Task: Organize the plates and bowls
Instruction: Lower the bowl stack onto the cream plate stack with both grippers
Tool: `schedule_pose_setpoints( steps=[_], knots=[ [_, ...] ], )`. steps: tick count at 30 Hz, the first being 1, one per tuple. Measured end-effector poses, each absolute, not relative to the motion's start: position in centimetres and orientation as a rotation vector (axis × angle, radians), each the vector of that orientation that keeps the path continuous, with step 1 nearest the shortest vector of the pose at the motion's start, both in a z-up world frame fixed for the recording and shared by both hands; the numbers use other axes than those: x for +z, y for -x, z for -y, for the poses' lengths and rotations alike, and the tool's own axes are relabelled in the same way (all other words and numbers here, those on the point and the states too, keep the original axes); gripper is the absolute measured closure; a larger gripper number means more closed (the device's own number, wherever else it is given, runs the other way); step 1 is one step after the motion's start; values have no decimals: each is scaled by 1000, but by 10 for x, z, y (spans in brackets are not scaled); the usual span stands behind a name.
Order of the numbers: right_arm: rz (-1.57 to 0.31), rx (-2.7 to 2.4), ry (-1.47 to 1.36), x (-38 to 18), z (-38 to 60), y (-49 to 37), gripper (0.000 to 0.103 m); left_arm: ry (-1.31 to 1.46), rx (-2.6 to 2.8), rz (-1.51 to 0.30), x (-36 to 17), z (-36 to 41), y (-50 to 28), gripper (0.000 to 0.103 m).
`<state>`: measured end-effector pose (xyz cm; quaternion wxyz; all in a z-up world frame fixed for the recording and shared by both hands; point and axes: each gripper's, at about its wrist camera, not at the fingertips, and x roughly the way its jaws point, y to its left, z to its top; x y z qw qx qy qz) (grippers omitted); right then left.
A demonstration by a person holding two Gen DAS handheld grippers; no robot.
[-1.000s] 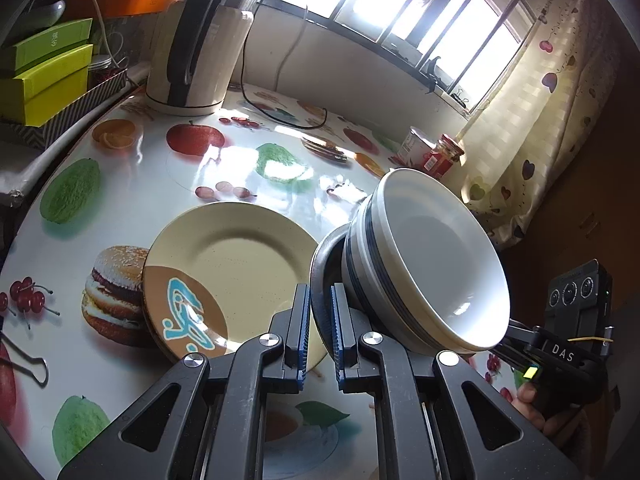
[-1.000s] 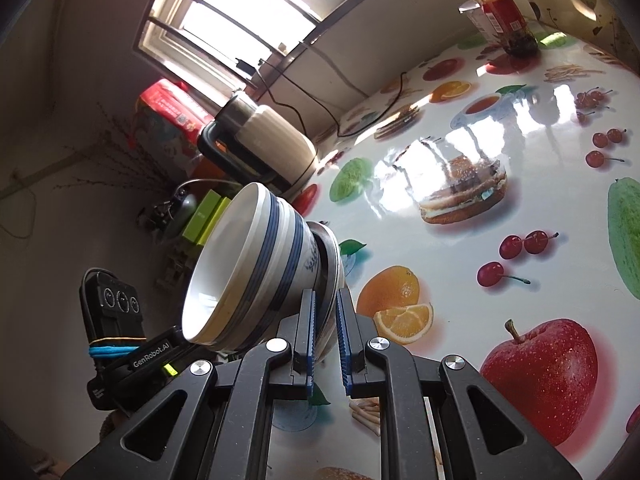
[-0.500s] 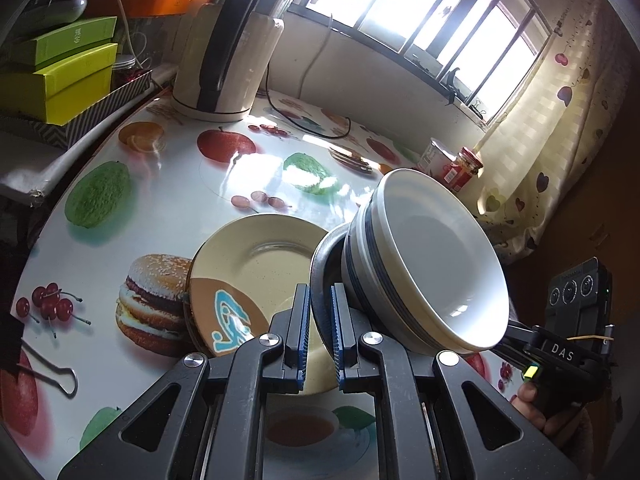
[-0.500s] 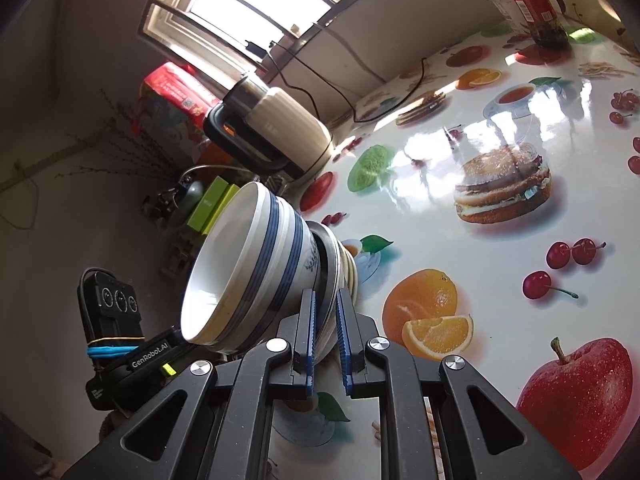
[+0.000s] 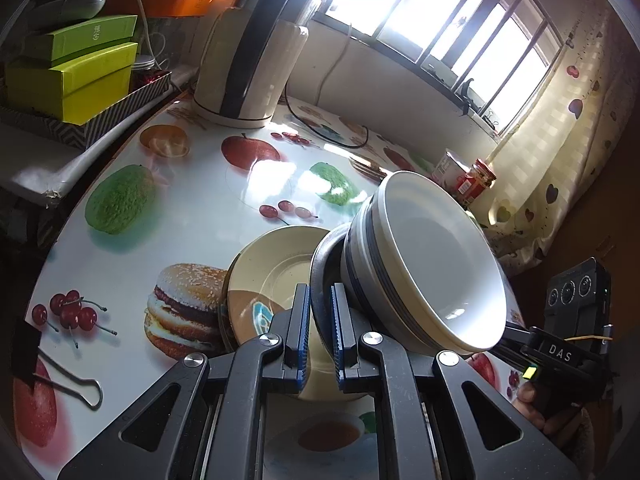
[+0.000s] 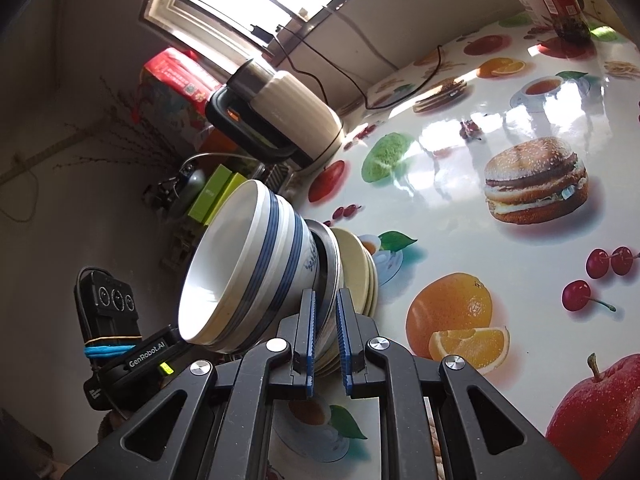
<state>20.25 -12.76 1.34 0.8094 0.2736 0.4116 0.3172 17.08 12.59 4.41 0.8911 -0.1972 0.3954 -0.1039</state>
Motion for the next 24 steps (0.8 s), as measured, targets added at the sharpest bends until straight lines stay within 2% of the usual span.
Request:
schedule_pose_setpoints(
  steps=[24],
  knots=[
    [-925,698,-559,6,101,-226,91,425,-167,-839,33,-146,-178,94]
  ],
)
